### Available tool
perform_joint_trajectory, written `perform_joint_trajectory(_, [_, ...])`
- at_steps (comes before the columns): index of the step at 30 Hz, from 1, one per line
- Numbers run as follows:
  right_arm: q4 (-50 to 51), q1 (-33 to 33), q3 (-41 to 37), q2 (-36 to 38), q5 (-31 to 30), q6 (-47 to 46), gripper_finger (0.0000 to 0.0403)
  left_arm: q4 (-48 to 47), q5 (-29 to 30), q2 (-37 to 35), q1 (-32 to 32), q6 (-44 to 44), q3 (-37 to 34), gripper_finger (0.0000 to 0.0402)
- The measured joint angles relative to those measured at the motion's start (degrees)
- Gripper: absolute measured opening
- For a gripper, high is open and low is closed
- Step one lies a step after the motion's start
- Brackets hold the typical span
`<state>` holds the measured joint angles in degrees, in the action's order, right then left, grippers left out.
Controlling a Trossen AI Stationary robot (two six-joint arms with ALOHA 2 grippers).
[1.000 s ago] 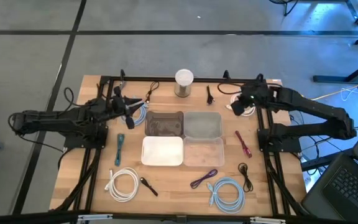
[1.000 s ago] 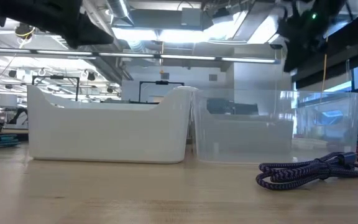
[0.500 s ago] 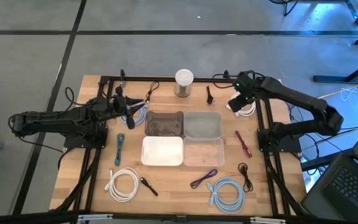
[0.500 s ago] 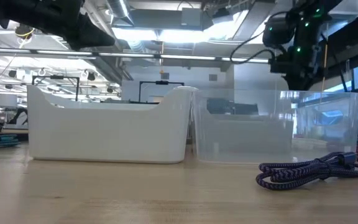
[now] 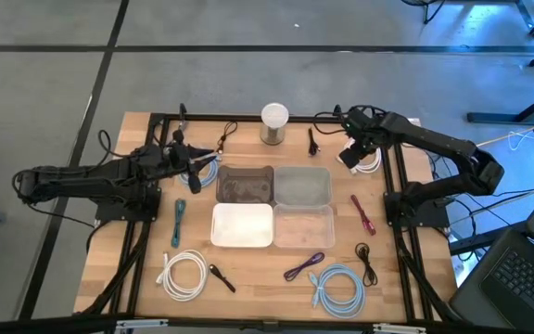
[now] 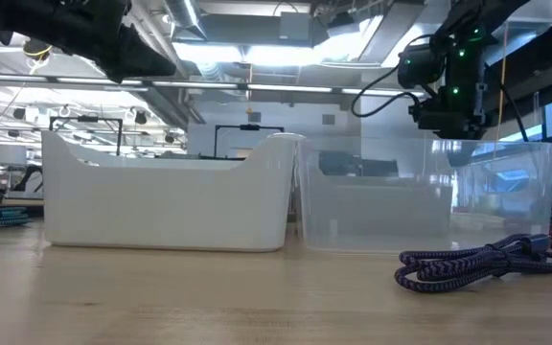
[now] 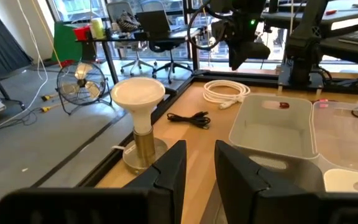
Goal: Pick & Place USB Port
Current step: Put the top white usb cable into the gray bin
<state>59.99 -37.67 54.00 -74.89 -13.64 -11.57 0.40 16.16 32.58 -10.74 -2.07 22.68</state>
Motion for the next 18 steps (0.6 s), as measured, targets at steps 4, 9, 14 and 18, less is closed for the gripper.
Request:
perform_joint_trajectory(4, [-0.03,0.01,-0.02,0.0,1.24,0.08,0.0123,-0.6,0.0,0.0,0.0,0.08,-0.01,0.0077])
perform_joint_trajectory(9, [-2.72,-0.07,-3.64,0.02,1.96,0.06,0.0158,-0.68,0.0,0.0,0.0,0.82,-0.01,0.0077])
perform_joint_trajectory(14, [-11.44,-0.1,-11.88,0.0,6.21,0.02,0.0165,-0.68,0.01,0.0,0.01,0.84,-0.01,0.0077])
perform_joint_trajectory(18, [-19.31,-0.17,-16.08,-0.09,6.18,-0.16,0.0165,-0.66,-0.05,0.0,0.02,1.28,0.0,0.0077])
